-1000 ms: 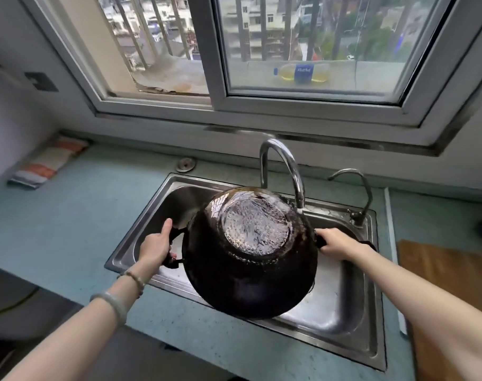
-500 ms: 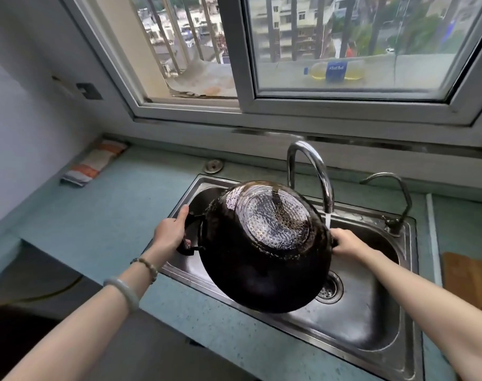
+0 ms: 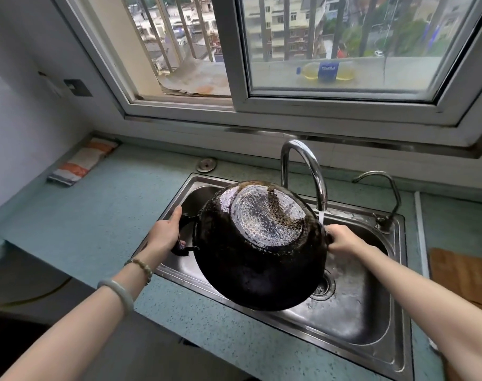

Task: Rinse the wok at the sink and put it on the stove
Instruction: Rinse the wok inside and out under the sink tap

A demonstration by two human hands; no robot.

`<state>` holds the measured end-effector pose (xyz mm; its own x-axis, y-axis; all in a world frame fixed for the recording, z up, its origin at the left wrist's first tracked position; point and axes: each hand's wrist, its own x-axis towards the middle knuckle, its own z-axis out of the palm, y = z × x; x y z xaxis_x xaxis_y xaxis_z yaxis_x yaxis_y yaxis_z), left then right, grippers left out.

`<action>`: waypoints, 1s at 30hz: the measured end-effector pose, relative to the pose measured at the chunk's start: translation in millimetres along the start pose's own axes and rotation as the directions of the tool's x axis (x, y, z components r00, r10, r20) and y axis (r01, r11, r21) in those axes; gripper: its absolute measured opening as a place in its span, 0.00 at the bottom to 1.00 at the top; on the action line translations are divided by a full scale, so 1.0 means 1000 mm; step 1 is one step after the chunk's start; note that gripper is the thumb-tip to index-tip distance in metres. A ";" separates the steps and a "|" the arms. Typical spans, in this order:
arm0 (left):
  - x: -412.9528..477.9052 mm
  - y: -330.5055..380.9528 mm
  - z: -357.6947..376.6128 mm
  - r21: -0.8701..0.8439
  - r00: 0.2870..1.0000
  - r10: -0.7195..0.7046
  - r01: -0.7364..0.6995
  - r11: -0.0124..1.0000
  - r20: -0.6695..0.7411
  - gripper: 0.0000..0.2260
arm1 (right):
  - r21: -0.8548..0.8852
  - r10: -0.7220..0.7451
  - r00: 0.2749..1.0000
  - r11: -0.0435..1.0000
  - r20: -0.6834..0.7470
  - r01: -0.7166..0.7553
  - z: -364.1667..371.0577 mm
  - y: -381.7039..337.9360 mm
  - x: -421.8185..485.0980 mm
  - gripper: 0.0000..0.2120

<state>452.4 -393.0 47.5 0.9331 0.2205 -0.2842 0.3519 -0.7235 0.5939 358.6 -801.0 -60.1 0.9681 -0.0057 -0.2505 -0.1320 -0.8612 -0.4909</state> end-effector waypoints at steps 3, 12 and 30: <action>0.002 -0.002 0.004 -0.020 0.999 -0.035 0.035 0.999 0.006 0.34 | -0.015 -0.012 1.000 1.000 -0.004 0.012 -0.003 0.004 -0.001 0.03; 0.001 -0.031 0.029 -0.104 0.986 -0.161 0.164 0.981 0.030 0.33 | -0.091 -0.030 1.000 0.995 -0.009 0.029 -0.038 -0.007 -0.018 0.05; -0.007 -0.026 0.122 -0.310 0.941 0.022 0.089 0.947 0.338 0.30 | -0.219 0.258 0.966 0.944 0.022 -0.247 -0.052 0.025 -0.113 0.14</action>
<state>427.3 -455.6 -58.3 0.8606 -0.0294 -0.5085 0.4393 -0.4623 0.7702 257.0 -848.9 -0.4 0.8963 -0.2166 -0.3870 -0.3174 -0.9227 -0.2189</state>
